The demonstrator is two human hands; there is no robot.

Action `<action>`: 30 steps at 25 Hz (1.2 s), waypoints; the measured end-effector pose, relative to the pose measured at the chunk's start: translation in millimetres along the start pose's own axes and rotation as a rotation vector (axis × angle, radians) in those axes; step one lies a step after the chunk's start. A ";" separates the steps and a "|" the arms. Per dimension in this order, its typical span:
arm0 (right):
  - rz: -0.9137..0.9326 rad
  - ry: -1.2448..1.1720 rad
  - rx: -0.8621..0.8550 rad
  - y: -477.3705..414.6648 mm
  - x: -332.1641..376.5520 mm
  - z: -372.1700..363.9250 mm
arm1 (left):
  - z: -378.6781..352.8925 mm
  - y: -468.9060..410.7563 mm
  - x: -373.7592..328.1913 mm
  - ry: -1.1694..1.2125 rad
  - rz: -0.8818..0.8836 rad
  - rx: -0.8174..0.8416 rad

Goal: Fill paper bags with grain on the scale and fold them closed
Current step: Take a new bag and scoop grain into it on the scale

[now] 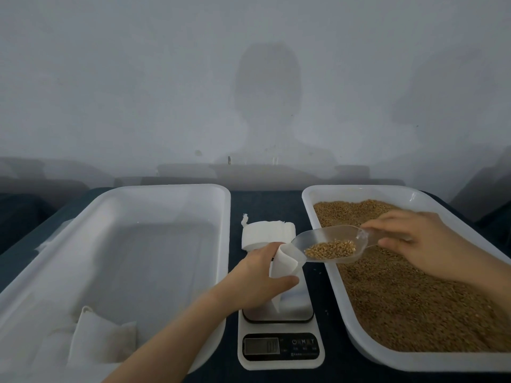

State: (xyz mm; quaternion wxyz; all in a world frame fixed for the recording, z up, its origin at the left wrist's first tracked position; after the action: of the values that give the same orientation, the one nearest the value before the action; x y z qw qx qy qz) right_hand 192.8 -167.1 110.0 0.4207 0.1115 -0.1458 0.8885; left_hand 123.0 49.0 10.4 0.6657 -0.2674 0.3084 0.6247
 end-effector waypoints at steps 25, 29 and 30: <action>0.116 0.439 -0.020 -17.5 74.8 5.3 | 14.7 -1.9 -10.6 -0.341 -0.036 -0.180; 0.084 0.455 0.004 -18.9 67.3 5.8 | 9.5 -9.4 -16.6 -0.395 -0.062 -0.150; 0.073 0.461 0.009 -19.6 65.1 6.0 | 6.7 -12.2 -14.9 -0.328 -0.033 -0.115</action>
State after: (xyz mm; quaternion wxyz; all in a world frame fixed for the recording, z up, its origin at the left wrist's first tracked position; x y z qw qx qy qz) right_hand 168.0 -110.8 139.7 0.4099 -0.0981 -0.0458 0.9057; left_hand 135.2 43.1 25.6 0.7008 -0.2047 0.1550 0.6655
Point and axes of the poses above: each hand's wrist, its own y-axis away from the middle knuckle, its own z-axis out of the back of the hand, x = y × z, the point moved 10 cm from there along -y, towards the middle knuckle, and after that the axes turned 2 degrees about x, right-handed, at the moved point
